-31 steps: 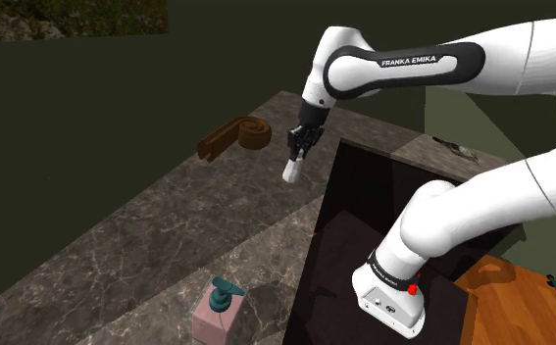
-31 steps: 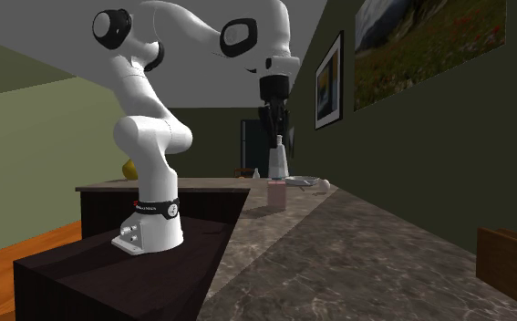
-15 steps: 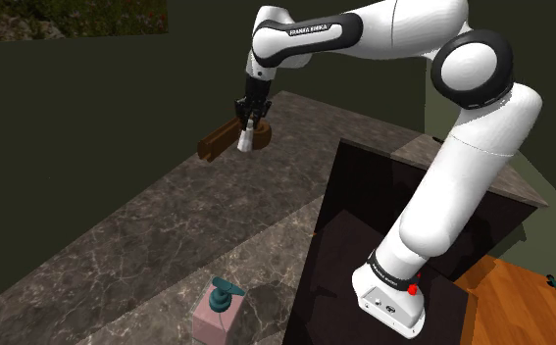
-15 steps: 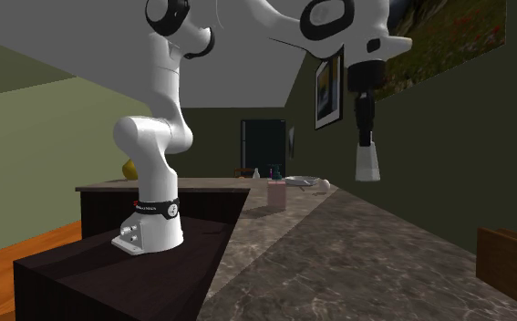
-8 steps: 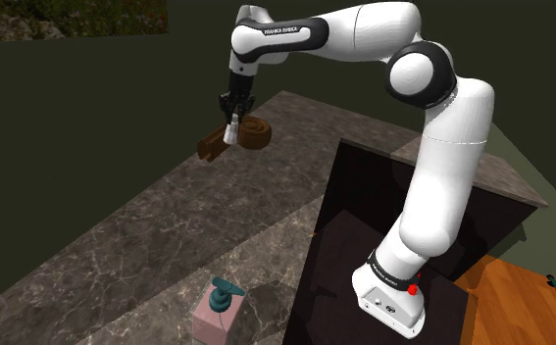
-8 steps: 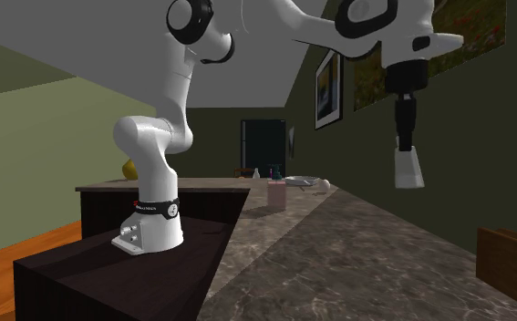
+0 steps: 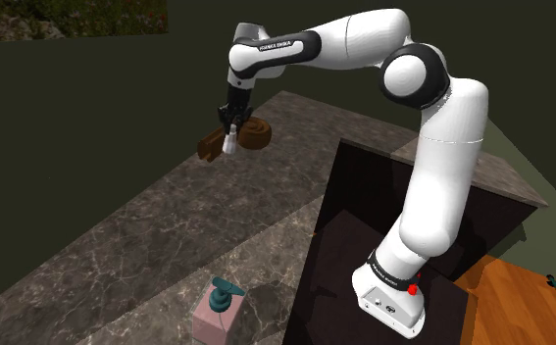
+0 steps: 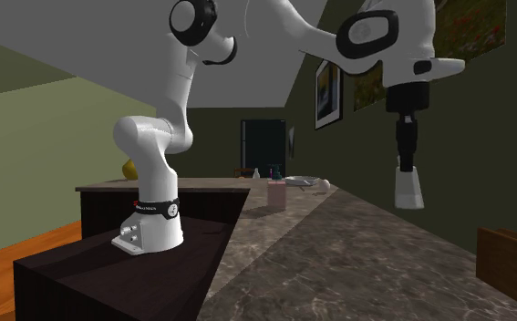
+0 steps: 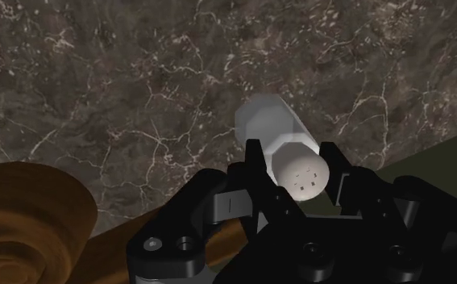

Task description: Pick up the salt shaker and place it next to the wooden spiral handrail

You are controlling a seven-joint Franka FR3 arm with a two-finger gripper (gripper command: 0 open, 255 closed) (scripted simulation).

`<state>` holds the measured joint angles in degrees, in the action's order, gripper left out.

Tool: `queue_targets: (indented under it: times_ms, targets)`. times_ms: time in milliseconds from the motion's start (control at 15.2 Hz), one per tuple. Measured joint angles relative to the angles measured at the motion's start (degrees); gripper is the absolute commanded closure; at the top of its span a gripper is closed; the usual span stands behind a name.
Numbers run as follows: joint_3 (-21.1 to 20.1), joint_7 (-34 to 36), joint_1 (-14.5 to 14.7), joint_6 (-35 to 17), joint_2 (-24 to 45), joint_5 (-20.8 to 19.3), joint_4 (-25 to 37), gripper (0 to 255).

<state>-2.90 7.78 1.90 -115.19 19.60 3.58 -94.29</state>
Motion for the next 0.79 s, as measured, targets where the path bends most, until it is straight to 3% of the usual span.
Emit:
queue_targets:
  times_ms: [792]
  targets:
    - [0.0,-0.3,0.2,-7.9,3.4,0.1,-4.5,255]
